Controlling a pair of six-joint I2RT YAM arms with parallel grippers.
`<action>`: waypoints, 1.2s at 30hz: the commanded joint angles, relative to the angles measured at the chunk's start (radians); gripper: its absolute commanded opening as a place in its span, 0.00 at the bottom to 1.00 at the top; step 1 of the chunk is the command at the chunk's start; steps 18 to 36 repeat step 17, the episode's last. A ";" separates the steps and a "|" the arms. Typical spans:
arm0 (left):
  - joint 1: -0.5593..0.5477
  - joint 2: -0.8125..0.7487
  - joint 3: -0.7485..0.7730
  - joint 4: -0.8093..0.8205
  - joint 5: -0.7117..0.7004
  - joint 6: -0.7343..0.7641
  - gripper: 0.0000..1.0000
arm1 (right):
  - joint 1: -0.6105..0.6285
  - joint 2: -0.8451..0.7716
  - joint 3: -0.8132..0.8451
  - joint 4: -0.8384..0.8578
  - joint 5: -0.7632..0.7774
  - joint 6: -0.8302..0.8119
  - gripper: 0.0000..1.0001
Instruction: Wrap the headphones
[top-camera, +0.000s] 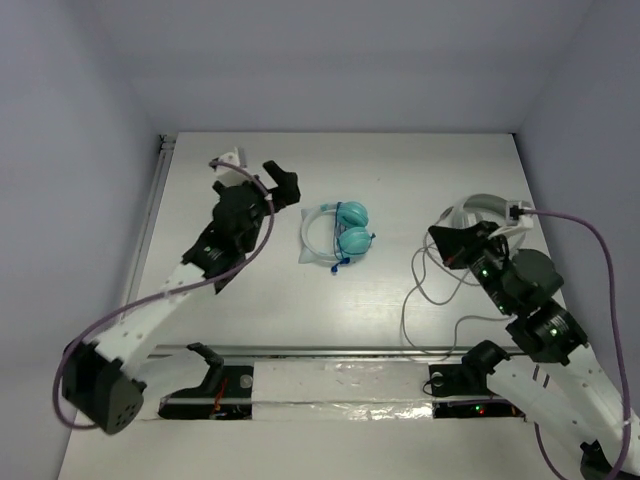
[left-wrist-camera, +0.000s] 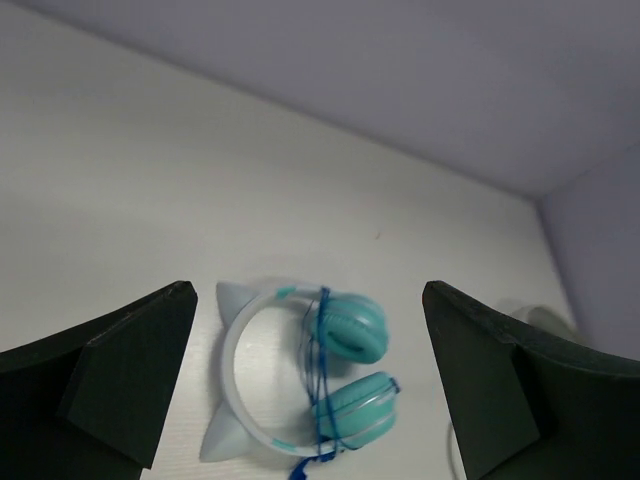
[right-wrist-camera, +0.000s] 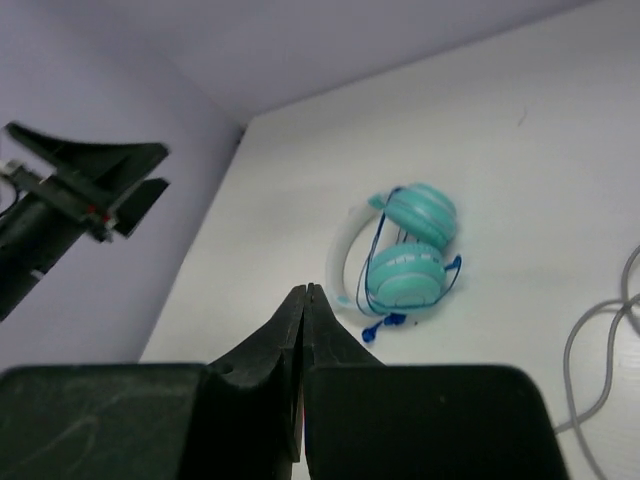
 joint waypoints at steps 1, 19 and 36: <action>-0.005 -0.188 -0.017 -0.064 -0.032 0.027 0.97 | 0.002 -0.071 0.096 -0.020 0.097 -0.093 0.00; -0.005 -0.488 0.051 -0.235 0.049 0.150 0.99 | 0.002 -0.083 0.243 -0.111 0.274 -0.125 1.00; -0.005 -0.488 0.051 -0.235 0.049 0.150 0.99 | 0.002 -0.083 0.243 -0.111 0.274 -0.125 1.00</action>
